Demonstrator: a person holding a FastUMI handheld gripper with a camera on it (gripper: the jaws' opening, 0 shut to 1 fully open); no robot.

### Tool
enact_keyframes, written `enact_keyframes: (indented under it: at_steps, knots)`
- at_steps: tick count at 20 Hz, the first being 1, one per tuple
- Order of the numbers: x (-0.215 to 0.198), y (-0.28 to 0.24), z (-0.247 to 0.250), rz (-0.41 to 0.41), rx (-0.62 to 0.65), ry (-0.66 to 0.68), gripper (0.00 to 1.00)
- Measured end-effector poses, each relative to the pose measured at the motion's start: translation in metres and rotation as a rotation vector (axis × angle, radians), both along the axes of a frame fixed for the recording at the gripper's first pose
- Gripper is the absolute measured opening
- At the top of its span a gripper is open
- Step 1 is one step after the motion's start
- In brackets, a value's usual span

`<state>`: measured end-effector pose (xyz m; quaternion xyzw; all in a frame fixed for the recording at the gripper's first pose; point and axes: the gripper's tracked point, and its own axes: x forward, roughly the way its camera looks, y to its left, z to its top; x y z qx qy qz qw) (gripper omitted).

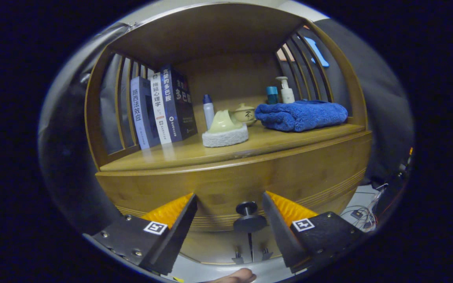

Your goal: Pull open the drawer, take out the items inside it, and place them on the countertop above the cabinet.

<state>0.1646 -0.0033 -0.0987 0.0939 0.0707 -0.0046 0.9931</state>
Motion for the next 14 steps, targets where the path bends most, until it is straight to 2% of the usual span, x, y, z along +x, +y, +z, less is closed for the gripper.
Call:
enact_keyframes:
  at_steps: [6,14]
  knots:
    - [-0.021,0.005,0.005,0.006,-0.078,0.069,1.00]
    - [-0.099,0.012,0.084,-0.023,-0.054,-0.040,0.99]
